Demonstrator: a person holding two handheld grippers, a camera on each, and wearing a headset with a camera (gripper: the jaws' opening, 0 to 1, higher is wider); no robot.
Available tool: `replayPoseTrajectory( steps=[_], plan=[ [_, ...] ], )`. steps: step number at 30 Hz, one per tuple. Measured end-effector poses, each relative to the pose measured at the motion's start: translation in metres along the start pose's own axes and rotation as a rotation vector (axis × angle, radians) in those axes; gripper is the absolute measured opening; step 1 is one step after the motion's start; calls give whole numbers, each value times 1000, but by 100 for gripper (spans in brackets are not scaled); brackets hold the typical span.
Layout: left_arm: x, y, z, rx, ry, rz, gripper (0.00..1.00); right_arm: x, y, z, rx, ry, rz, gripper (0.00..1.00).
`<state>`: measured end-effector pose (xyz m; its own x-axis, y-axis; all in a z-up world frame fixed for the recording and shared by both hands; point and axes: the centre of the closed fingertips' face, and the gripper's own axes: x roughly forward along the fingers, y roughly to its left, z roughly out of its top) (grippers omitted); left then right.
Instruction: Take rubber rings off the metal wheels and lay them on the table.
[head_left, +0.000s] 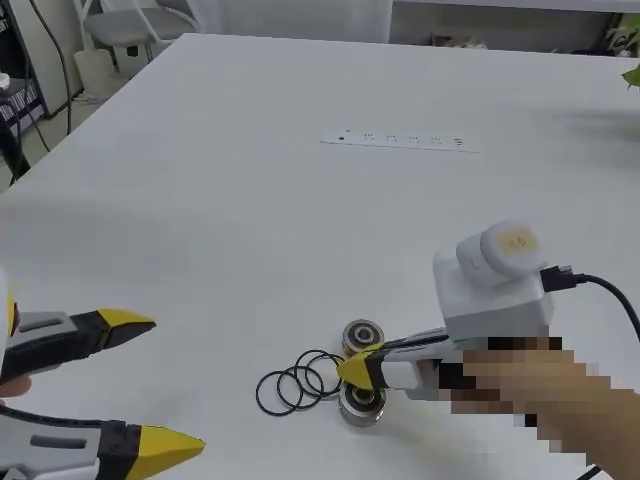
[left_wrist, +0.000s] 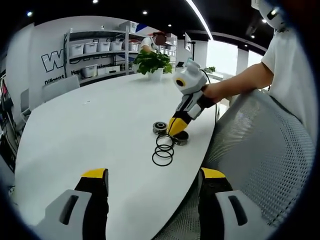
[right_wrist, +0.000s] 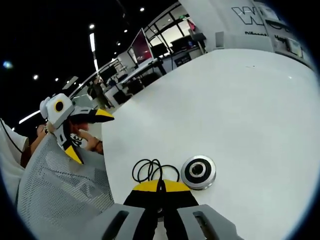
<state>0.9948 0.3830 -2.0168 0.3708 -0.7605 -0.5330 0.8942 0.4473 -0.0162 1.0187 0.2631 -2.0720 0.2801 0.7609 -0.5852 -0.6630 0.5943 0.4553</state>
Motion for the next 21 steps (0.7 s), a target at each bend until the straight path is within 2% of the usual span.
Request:
replayPoseTrajectory(
  steps=[9, 21],
  plan=[
    [2, -3, -6, -11, 10, -8, 71, -2, -1, -4, 4, 16, -5, 0],
    [3, -5, -7, -12, 12, -10, 71, -5, -1, -9, -3, 51, -13, 0]
  ],
)
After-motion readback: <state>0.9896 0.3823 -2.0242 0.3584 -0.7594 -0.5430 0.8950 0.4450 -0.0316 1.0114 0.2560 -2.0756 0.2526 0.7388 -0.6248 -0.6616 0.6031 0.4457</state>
